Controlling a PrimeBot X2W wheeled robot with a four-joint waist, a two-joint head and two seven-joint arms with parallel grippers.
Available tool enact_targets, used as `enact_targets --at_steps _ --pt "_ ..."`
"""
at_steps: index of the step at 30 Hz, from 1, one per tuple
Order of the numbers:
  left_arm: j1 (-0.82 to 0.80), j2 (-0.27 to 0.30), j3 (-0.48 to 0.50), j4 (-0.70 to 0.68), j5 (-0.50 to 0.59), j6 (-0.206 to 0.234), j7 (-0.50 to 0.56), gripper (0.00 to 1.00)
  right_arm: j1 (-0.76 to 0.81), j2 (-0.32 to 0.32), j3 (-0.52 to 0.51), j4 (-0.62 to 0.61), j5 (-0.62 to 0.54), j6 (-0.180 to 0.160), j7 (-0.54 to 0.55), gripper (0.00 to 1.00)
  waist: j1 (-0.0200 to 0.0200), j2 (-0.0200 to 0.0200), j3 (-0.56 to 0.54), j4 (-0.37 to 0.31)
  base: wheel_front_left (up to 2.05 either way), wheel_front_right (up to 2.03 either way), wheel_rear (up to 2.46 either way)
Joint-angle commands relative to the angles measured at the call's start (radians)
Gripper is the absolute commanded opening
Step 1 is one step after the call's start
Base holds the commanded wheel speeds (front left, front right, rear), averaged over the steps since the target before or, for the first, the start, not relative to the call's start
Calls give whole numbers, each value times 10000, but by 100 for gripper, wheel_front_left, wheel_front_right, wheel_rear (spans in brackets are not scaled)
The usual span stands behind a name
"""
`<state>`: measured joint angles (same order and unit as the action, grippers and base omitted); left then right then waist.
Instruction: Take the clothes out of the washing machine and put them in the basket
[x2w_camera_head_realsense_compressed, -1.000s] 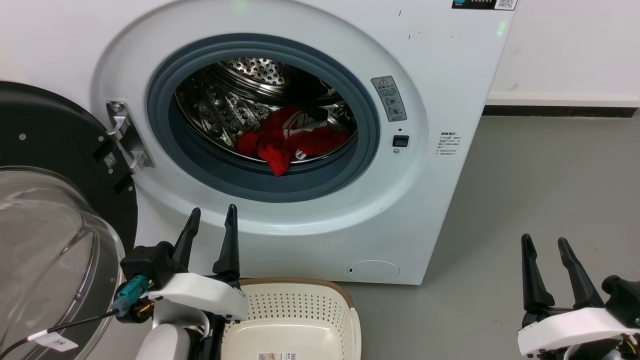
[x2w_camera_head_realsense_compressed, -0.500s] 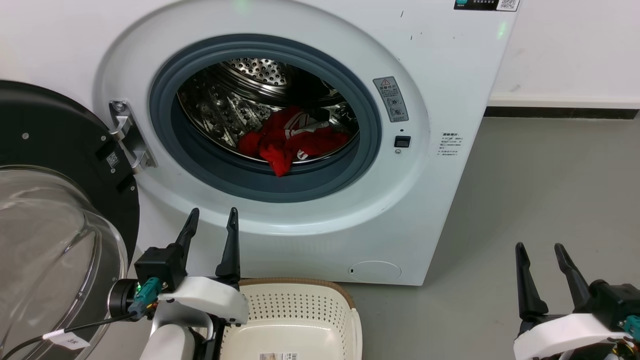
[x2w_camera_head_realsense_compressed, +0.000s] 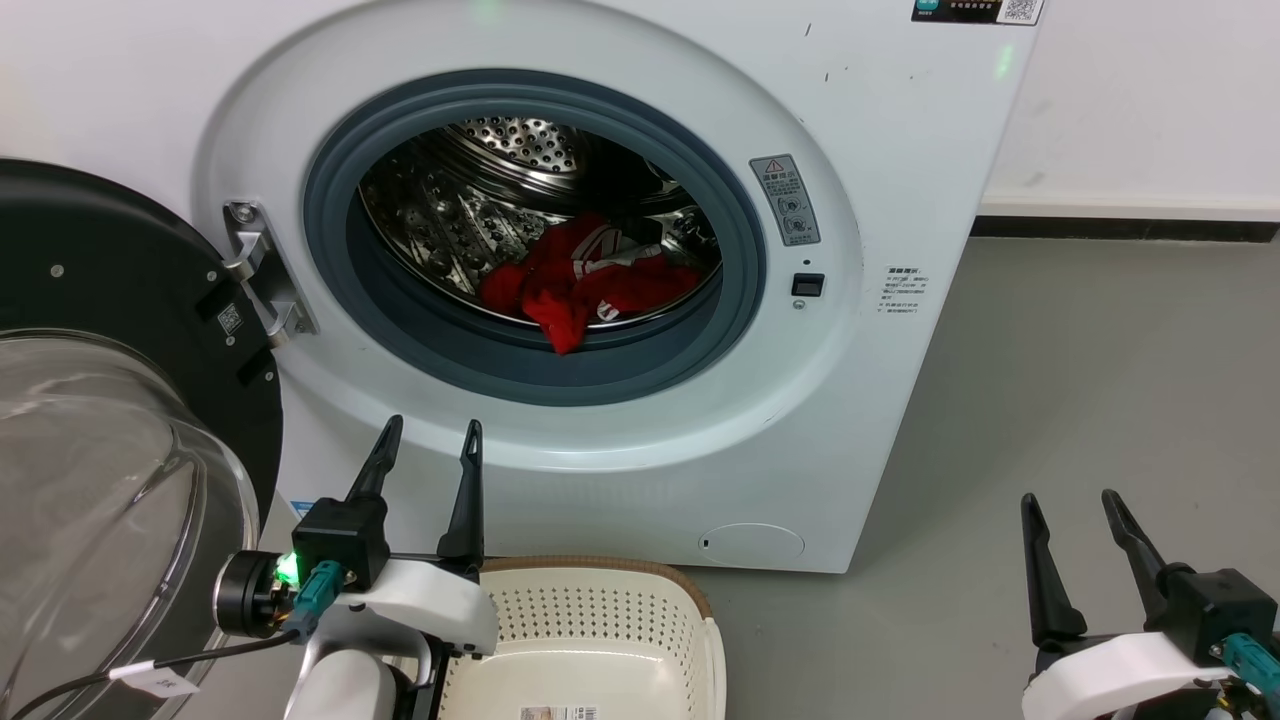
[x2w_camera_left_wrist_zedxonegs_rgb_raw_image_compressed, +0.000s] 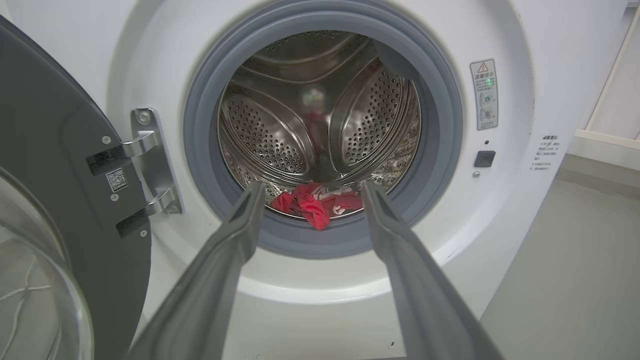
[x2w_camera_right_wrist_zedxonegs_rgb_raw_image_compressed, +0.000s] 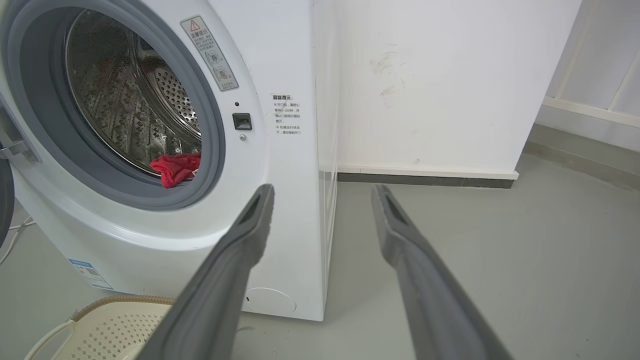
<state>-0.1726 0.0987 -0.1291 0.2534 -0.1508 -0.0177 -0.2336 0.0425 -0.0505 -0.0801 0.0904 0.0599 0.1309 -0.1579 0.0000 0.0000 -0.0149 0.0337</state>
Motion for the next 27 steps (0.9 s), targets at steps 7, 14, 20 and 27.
enact_targets --at_steps 7,14,20,27 --pt "-129 -51 128 66 467 -14 -189 100 123 4 8 12 -466 -3 -101 100 0 0 4 6 0 0 0" --pt "-85 -163 289 227 763 -147 -315 100 196 7 -27 74 -644 -3 -174 100 0 0 1 11 0 0 0" --pt "-82 -254 416 404 773 -279 -342 100 173 7 -44 134 -510 -3 -175 100 0 0 17 7 0 0 0" --pt "-58 -315 507 513 778 -352 -342 100 162 7 -68 190 -386 -3 -173 100 0 0 29 7 0 0 0"
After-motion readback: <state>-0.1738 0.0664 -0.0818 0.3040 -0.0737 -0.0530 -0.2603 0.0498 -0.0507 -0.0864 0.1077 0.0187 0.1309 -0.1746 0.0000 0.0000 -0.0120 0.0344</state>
